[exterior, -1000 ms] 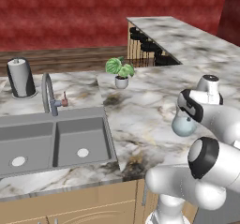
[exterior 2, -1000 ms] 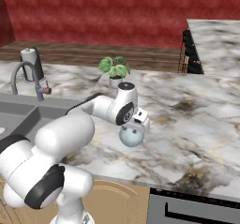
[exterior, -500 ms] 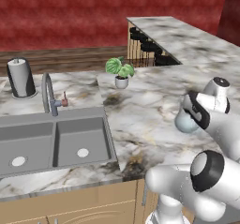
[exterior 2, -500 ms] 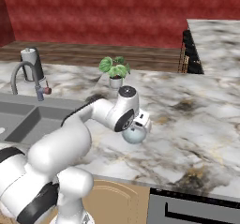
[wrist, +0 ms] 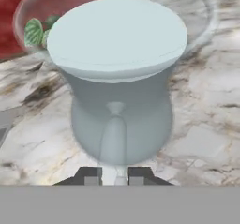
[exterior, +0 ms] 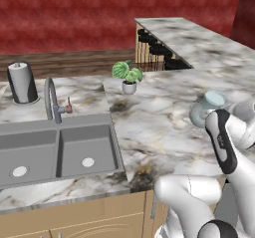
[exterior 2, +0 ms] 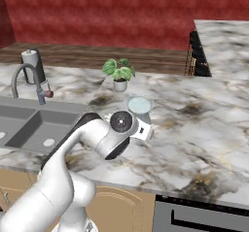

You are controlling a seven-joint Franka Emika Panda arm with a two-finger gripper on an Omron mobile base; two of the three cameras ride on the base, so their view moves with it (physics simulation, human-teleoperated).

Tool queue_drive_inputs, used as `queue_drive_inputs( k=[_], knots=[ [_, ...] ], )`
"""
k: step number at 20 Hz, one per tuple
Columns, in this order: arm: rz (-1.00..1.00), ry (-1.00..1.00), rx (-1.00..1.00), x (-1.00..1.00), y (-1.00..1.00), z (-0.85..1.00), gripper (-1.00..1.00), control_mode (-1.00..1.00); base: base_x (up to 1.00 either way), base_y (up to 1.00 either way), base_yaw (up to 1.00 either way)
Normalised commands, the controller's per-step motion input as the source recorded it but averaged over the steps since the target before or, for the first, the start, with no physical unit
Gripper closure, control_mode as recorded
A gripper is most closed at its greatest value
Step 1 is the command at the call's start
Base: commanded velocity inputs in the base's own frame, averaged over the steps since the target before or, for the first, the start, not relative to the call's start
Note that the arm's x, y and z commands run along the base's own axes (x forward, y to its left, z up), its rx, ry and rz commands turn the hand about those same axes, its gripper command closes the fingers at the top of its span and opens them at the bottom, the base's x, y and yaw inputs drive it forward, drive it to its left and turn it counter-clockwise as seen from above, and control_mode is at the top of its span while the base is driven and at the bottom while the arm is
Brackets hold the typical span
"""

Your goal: Place the pitcher and cup on the dining counter for serving.

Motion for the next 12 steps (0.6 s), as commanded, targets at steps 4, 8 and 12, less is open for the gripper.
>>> queue_drive_inputs(
  k=[4, 8, 12],
  knots=[
    [0.0, -0.21, 0.0, -0.48, 0.19, 0.94, 1.0, -1.0, 0.0, 0.0, 0.0],
    [0.0, 0.0, 0.0, -0.38, 0.24, 0.88, 1.0, -1.0, 0.0, 0.0, 0.0],
    [0.0, 0.09, 0.0, -0.29, 0.27, 0.71, 1.0, -1.0, 0.0, 0.0, 0.0]
  ],
)
